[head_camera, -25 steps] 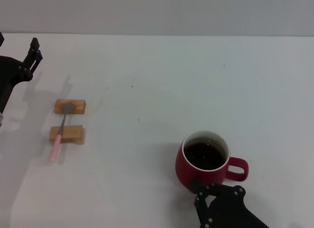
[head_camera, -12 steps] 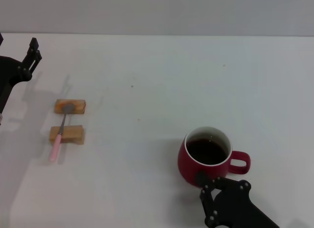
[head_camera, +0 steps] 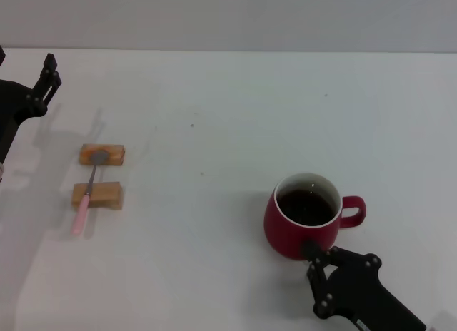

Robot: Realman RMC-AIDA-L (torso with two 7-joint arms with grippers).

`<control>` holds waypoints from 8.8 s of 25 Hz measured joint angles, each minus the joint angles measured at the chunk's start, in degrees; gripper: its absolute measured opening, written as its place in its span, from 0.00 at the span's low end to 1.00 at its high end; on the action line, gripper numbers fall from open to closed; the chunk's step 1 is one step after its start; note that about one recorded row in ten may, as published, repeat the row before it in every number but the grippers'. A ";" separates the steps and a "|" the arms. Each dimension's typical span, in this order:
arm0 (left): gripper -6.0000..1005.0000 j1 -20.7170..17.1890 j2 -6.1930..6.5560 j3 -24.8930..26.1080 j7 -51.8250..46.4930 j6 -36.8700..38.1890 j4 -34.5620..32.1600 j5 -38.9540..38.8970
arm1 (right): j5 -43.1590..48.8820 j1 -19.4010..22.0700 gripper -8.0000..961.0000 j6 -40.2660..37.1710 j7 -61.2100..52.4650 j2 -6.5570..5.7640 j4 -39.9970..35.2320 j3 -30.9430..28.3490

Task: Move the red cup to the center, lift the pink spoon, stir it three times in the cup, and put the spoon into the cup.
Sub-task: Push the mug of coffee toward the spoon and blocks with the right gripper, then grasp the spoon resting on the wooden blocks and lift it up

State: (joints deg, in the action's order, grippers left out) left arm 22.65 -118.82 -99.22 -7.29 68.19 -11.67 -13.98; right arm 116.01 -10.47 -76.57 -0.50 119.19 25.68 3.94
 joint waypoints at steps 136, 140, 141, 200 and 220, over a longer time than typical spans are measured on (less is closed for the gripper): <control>0.81 0.72 -0.18 0.00 0.97 -0.16 -0.19 0.00 | 0.29 -7.13 0.01 8.37 -6.71 0.34 -3.61 -9.21; 0.81 0.48 -0.18 0.00 0.97 -0.10 -0.19 0.00 | 0.41 -7.99 0.01 8.61 -6.71 0.34 -3.38 -8.98; 0.81 0.37 -0.18 0.00 0.97 -0.09 -0.19 0.00 | 0.45 -8.21 0.01 8.66 -6.71 0.34 -3.36 -8.84; 0.77 -1.58 0.03 0.40 0.82 -0.44 0.17 -0.40 | -26.21 10.18 0.03 -20.99 -0.27 0.13 -6.87 -24.21; 0.76 -10.21 0.11 -6.79 -0.36 2.30 -3.33 -0.03 | -28.47 9.71 0.69 -22.02 6.54 0.36 -6.78 -24.23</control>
State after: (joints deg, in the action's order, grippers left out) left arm 12.45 -118.72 -106.01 -7.65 70.49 -15.00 -14.01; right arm 87.53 -0.76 -98.59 6.03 119.55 18.89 -20.30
